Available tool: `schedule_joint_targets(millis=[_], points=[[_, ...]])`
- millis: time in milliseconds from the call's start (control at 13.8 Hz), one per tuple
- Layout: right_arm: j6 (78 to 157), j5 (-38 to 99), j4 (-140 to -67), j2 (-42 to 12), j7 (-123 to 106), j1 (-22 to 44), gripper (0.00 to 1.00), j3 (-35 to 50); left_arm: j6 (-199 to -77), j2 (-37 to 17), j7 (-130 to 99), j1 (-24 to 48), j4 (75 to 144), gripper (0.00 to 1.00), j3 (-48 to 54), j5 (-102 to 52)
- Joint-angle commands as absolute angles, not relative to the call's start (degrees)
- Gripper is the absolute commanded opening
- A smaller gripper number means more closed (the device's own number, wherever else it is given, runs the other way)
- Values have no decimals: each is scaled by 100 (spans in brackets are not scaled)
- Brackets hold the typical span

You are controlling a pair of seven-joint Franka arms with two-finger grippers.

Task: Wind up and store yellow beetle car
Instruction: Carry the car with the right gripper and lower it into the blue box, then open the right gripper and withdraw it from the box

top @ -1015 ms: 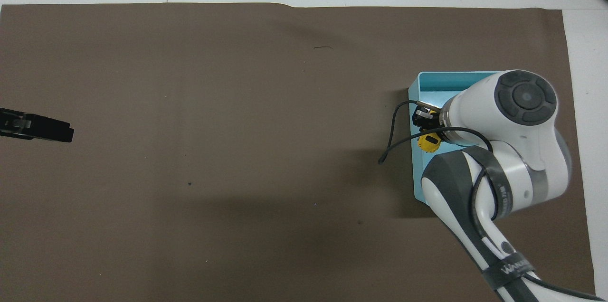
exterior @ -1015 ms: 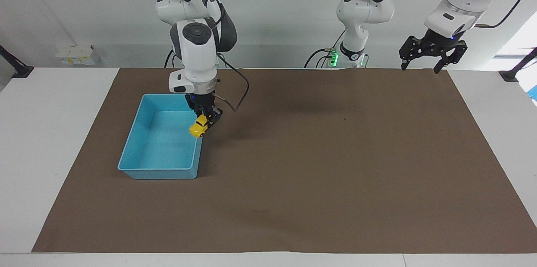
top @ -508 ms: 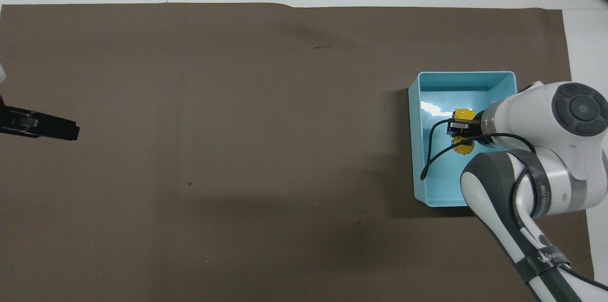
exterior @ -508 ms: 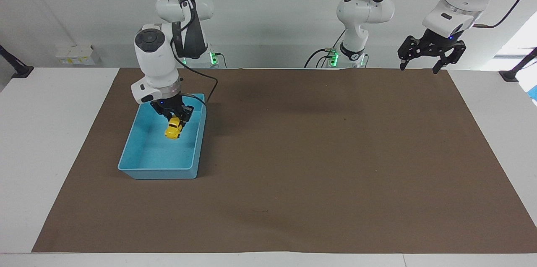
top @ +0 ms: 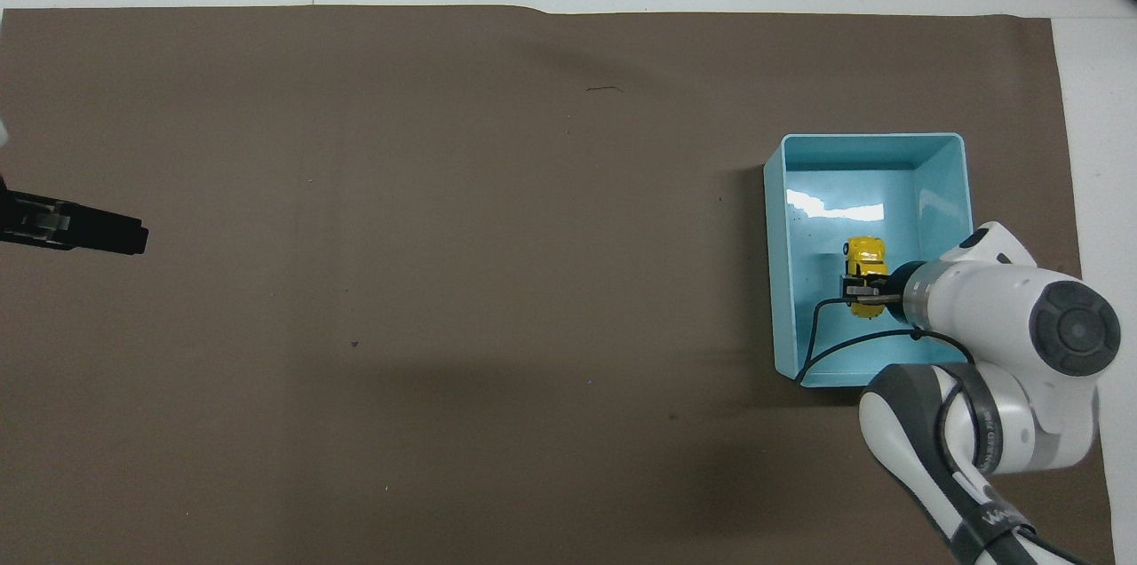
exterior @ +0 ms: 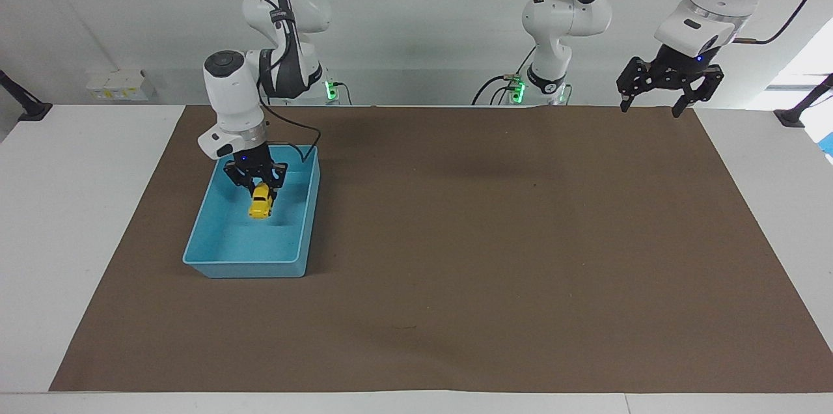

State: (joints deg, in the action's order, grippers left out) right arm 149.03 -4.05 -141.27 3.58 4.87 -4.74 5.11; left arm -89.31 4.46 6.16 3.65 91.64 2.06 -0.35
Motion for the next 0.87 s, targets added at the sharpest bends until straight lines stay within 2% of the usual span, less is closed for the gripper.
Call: schedule_joint_targets(millis=[0, 145, 218, 363, 435, 653, 798], points=[[15353, -185, -14431, 335, -25, -562, 0, 571, -8983, 501, 589, 334, 9237, 100, 132, -79], [15478, -185, -14493, 290, -114, -563, 0, 563, -8982, 501, 589, 325, 9237, 100, 123, -79], [15478, -185, -14484, 281, -106, -563, 9, 562, -8982, 501, 589, 325, 9237, 100, 123, -79], [15434, -185, -14458, 246, -44, -580, 38, 562, -8982, 501, 589, 334, 9237, 100, 123, -79], [15425, -176, -14449, 246, -27, -580, 99, 562, -8982, 501, 589, 334, 9237, 100, 123, -79], [15259, -167, -14327, 255, -44, -598, 100, 562, -8974, 501, 589, 325, 9237, 100, 123, -79], [14401, -158, -13845, 316, 26, -598, 100, 554, -8974, 501, 589, 334, 9237, 100, 123, -79]])
